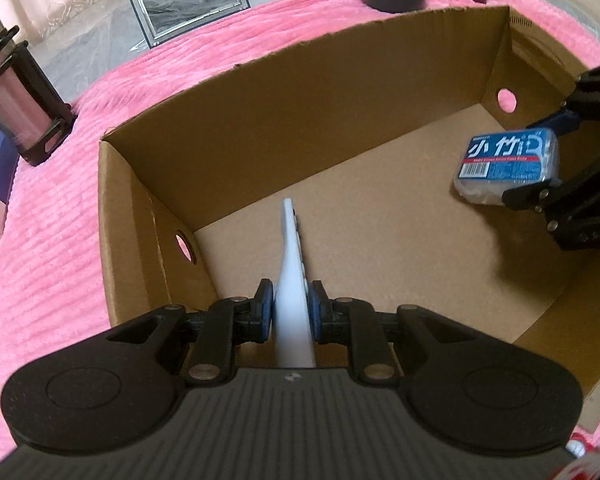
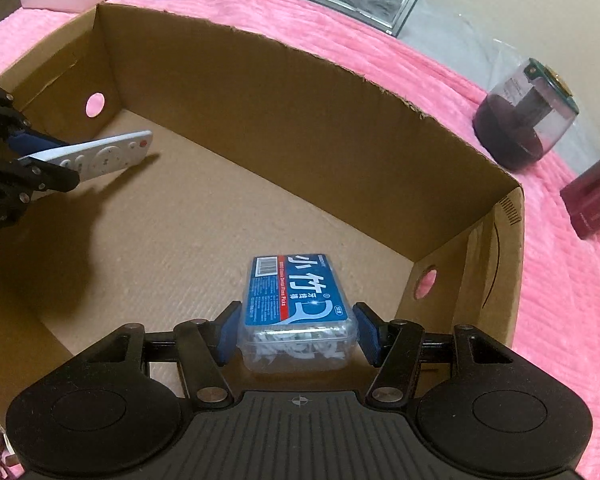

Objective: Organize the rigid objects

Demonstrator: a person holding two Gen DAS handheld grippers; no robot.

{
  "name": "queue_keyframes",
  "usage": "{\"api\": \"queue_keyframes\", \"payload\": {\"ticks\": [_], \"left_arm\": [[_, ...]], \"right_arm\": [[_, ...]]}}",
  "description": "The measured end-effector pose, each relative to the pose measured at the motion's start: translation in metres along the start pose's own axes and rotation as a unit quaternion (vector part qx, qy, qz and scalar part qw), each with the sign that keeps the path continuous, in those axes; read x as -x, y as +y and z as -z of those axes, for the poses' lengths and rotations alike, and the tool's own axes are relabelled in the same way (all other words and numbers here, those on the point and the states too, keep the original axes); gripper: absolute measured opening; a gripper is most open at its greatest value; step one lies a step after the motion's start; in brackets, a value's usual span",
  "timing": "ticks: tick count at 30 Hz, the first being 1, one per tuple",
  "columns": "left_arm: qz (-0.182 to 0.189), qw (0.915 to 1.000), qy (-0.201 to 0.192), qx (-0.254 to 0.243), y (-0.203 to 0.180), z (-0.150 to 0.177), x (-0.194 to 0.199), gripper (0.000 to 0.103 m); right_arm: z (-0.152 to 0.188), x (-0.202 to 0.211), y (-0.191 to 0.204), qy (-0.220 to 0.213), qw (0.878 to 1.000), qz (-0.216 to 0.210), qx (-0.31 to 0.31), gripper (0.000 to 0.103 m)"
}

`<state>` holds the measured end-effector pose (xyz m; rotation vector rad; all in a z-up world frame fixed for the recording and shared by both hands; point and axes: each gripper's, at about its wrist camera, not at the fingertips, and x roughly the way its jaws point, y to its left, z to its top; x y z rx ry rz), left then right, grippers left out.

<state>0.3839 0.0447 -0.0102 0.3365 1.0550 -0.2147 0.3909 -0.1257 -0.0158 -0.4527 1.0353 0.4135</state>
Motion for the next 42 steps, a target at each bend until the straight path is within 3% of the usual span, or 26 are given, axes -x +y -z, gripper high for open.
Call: {"api": "queue_keyframes", "payload": {"ticks": [6,13,21,31,38,42], "left_arm": [[0.004,0.9999,-0.014,0.009,0.004,0.001,0.006,0.017],[0.019,0.9982,-0.045,0.036,0.014,0.004,0.027,0.018],[0.036,0.9918,-0.1,0.07,0.019,0.016,0.082,0.019],[0.039,0.9763,-0.184,0.107,0.0,0.069,0.166,0.025],[0.03,0.9663,-0.218,0.133,-0.023,0.125,0.2,0.032],[0.017,0.9629,-0.229,0.142,-0.039,0.16,0.209,0.041]], "right_arm": [[0.001,0.005,0.003,-0.01,1.0,0.003,-0.001,0.056],[-0.003,0.024,-0.006,-0.052,0.998,-0.002,-0.029,0.062],[0.011,0.087,-0.011,-0.136,0.988,-0.003,-0.074,0.062],[0.08,0.179,0.011,-0.241,0.96,-0.033,-0.137,0.063],[0.153,0.205,0.032,-0.261,0.947,-0.039,-0.186,0.063],[0.191,0.21,0.048,-0.262,0.943,-0.043,-0.199,0.063]]}}
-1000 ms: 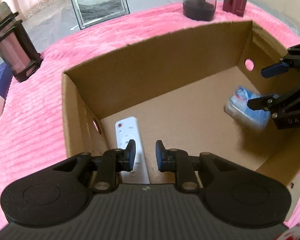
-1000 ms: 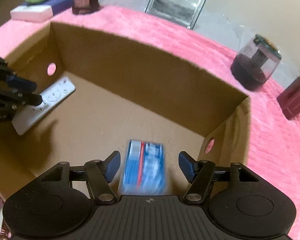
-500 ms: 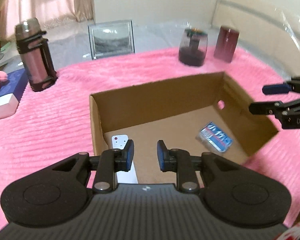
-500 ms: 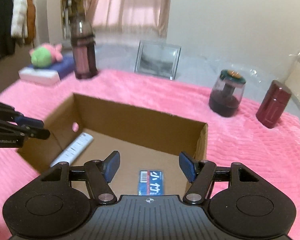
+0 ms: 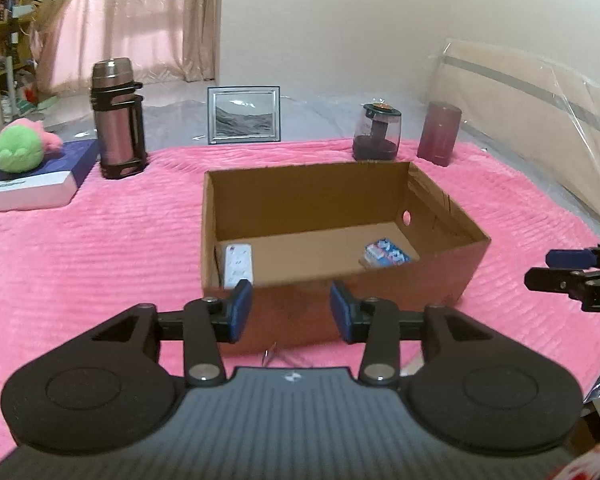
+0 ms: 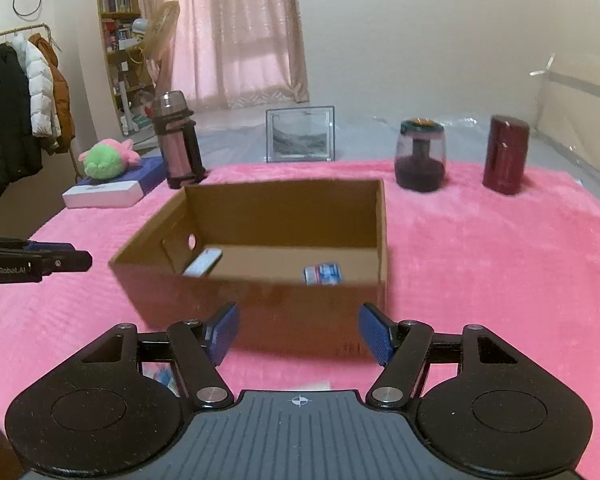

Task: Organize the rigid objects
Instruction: 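Move both tools back toward the remaining items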

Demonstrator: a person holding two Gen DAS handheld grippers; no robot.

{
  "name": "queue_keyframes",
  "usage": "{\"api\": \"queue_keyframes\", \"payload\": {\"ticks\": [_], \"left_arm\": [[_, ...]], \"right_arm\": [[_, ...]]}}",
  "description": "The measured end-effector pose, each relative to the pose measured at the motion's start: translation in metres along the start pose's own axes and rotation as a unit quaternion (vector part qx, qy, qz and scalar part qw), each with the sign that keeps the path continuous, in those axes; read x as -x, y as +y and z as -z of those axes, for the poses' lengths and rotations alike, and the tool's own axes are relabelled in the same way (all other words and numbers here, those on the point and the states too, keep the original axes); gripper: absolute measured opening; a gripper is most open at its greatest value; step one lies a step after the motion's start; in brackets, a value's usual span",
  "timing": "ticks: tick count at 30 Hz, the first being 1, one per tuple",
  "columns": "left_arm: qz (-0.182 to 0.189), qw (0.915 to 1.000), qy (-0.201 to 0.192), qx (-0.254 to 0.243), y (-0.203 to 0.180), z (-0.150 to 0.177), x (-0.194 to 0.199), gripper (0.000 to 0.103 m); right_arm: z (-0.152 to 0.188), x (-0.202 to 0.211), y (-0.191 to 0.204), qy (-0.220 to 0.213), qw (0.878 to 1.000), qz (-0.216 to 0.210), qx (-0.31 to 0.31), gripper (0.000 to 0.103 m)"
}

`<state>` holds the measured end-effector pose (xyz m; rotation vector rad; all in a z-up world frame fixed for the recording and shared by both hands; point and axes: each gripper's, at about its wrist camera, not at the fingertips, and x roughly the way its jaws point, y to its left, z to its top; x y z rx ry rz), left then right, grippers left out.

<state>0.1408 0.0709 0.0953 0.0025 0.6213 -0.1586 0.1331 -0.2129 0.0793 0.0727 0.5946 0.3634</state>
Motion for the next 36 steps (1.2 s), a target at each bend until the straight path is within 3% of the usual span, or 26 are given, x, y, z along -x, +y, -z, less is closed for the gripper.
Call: {"api": "queue_keyframes", "payload": {"ticks": [11,19,30,36], "left_arm": [[-0.024,0.9993,-0.001,0.03,-0.018,0.084,0.036,0.058],[-0.026,0.9982,0.014,0.053,-0.027,0.134,0.037,0.06],[-0.056,0.9982,0.016,0.019,-0.033,0.15,0.029,0.06],[-0.048,0.9987,0.017,0.0,-0.028,0.15,0.024,0.06]], "right_arm": [[0.083,0.033,0.006,0.021,0.999,0.011,-0.034,0.066],[0.117,0.04,0.009,0.031,0.998,0.006,-0.049,0.067],[0.138,0.031,0.042,0.038,0.999,0.0,-0.039,0.067],[0.146,0.02,0.062,0.038,0.999,0.009,-0.037,0.067]]}}
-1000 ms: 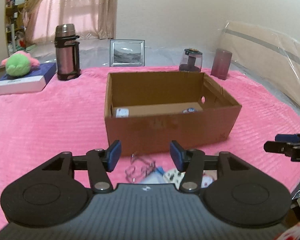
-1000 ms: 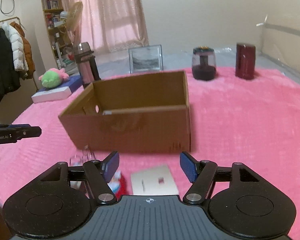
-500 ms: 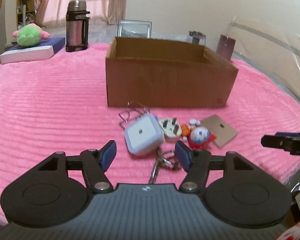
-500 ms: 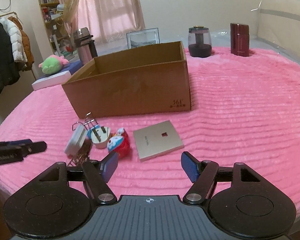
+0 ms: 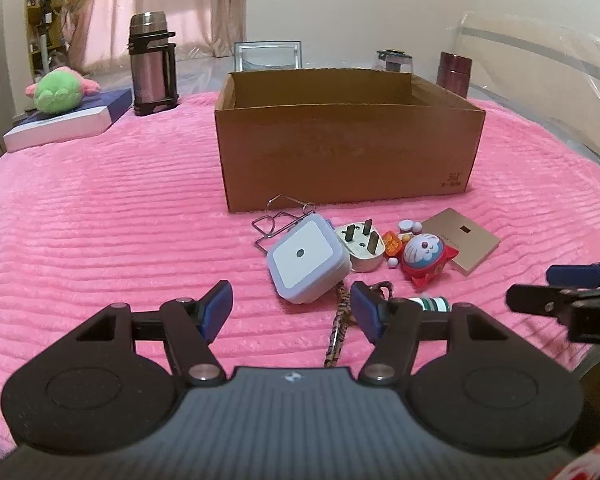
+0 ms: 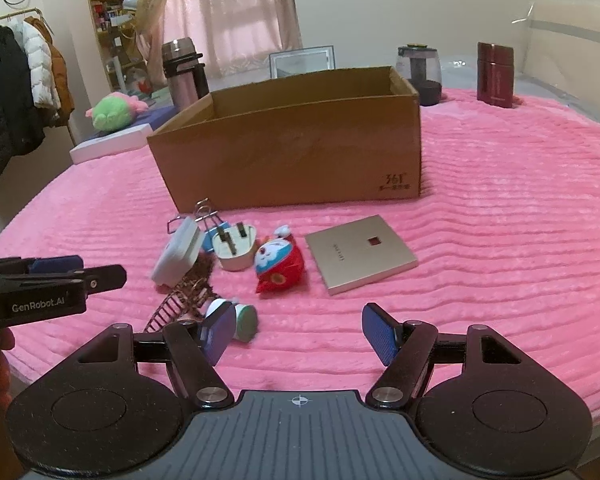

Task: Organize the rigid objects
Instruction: 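Move both tools back toward the remaining items, then grasp the green-and-white roll with the right tool while the left grasps the lanyard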

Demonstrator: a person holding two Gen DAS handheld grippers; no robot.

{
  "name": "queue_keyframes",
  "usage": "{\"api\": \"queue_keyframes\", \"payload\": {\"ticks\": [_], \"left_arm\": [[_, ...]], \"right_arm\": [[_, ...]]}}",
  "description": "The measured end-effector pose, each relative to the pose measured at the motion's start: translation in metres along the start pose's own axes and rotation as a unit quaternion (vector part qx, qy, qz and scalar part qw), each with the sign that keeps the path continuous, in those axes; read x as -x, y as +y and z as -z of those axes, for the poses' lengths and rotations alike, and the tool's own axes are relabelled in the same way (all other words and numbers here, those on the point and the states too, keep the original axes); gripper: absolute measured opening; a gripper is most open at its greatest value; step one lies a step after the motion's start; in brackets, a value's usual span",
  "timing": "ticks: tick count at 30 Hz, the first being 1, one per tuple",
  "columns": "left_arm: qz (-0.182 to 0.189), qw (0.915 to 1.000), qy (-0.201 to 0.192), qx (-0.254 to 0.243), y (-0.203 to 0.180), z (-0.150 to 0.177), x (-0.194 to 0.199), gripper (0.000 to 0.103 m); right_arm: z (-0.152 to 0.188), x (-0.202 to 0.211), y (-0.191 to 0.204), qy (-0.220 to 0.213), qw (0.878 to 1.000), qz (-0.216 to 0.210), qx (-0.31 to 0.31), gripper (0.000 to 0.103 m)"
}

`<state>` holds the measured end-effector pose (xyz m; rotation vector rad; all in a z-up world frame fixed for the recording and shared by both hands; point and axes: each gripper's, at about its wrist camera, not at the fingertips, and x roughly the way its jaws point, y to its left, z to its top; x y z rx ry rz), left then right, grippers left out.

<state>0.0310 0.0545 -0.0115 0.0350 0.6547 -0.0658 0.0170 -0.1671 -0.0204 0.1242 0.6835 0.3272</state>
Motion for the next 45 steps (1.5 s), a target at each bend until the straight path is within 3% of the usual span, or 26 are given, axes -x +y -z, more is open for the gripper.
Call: {"api": "queue_keyframes", "payload": {"ticks": [15,26,30,37,45], "left_arm": [[0.031,0.9985,0.031,0.032,0.03,0.008,-0.023,0.06],[0.065,0.9958,0.041,0.048,0.038,0.013,-0.032,0.06],[0.074,0.9946,0.047,0.056,0.037,0.014,-0.034,0.06],[0.093,0.993,0.056,0.047,0.022,0.014,-0.04,0.06],[0.108,0.9915,0.066,0.032,-0.005,0.01,-0.057,0.058]], "right_arm": [[0.01,-0.05,0.042,0.026,1.0,-0.005,0.01,0.065],[0.009,-0.078,0.053,0.045,0.998,0.021,0.023,0.042],[0.01,-0.078,0.052,0.046,0.998,0.02,0.034,0.029],[0.007,-0.063,0.046,0.028,0.998,0.012,0.052,0.029],[0.002,-0.045,0.01,0.005,0.998,0.049,0.028,0.029]]}}
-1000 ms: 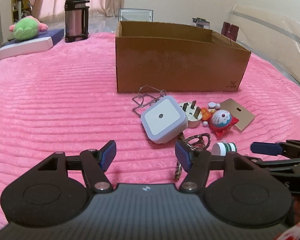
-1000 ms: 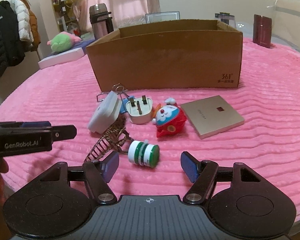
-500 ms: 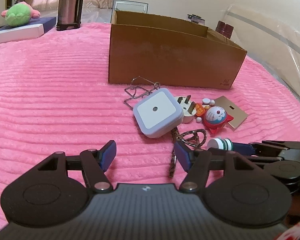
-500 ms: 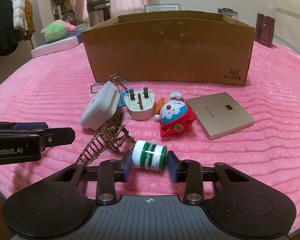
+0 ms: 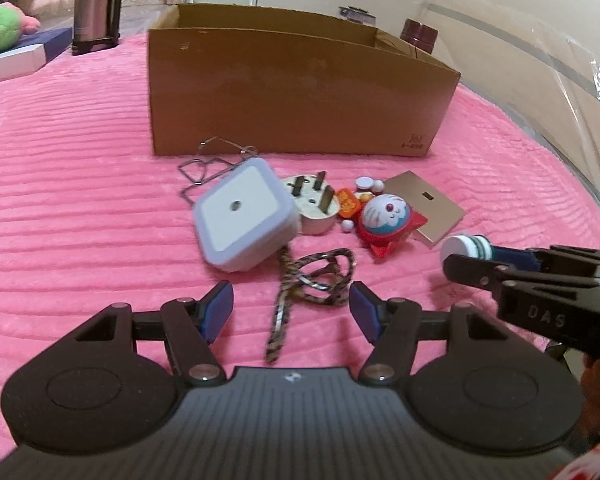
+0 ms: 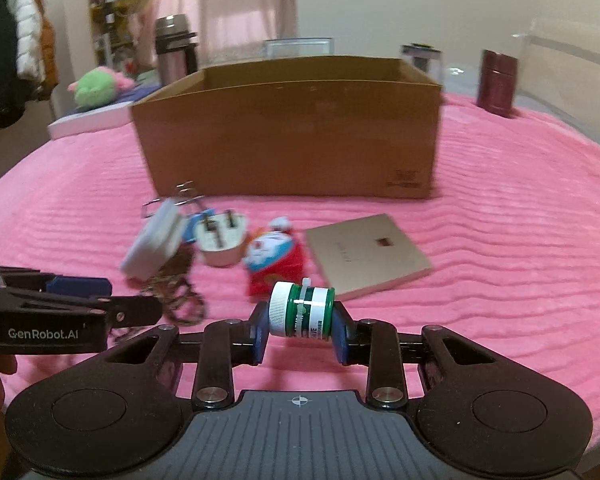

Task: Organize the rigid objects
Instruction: 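Grasp the green-and-white roll with the right tool while the left grasps the lanyard, then carry the lanyard and green roll with both tools into the box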

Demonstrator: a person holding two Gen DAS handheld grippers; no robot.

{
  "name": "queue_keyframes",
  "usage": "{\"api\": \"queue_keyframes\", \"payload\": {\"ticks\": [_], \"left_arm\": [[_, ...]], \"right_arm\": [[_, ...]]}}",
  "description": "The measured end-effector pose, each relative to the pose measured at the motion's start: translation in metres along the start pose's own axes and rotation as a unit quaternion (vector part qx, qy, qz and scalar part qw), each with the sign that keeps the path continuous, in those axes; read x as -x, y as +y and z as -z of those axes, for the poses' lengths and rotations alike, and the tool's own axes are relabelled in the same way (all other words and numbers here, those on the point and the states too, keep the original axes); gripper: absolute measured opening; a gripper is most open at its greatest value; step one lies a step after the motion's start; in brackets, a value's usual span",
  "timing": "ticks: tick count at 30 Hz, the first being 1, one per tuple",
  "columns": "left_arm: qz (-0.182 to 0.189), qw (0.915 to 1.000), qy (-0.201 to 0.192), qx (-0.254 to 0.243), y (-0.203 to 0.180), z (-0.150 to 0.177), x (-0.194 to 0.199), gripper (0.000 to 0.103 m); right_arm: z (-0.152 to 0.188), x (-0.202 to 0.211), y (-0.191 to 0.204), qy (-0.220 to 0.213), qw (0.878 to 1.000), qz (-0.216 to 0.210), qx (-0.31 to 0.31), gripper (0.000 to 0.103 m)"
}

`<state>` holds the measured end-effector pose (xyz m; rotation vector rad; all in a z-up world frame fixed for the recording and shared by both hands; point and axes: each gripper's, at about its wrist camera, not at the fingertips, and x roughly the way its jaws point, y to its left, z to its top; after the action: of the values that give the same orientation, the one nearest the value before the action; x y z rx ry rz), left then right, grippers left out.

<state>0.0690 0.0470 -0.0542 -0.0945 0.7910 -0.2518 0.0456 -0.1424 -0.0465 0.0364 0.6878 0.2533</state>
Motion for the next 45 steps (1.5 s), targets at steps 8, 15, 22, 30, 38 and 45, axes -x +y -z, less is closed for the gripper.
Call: {"api": "queue_keyframes", "payload": {"ticks": [8,15,22,30,38,45], "left_arm": [[-0.029,0.9996,-0.009,-0.001,-0.018,0.0,-0.02,0.046],[-0.046,0.9987,-0.02,0.009,-0.02,0.002,-0.025,0.038],[-0.044,0.9988,-0.019,-0.005,-0.026,0.0,-0.022,0.034],[-0.009,0.9999,-0.012,-0.004,-0.033,0.0,-0.011,0.034],[0.003,0.9997,-0.025,-0.007,-0.04,-0.007,0.007,0.034],[0.006,0.9993,-0.034,-0.011,-0.046,-0.013,0.02,0.034]], "right_arm": [[0.002,0.001,-0.02,0.002,1.0,0.011,-0.018,0.029],[0.002,-0.001,-0.025,0.003,1.0,0.011,-0.022,0.029],[0.003,0.0,-0.028,0.003,1.0,0.01,-0.025,0.029],[-0.001,0.008,-0.03,-0.007,1.0,0.007,-0.029,0.029],[-0.003,0.018,-0.033,-0.015,0.999,0.001,-0.031,0.029],[-0.004,0.026,-0.032,-0.02,0.999,-0.007,-0.03,0.029]]}}
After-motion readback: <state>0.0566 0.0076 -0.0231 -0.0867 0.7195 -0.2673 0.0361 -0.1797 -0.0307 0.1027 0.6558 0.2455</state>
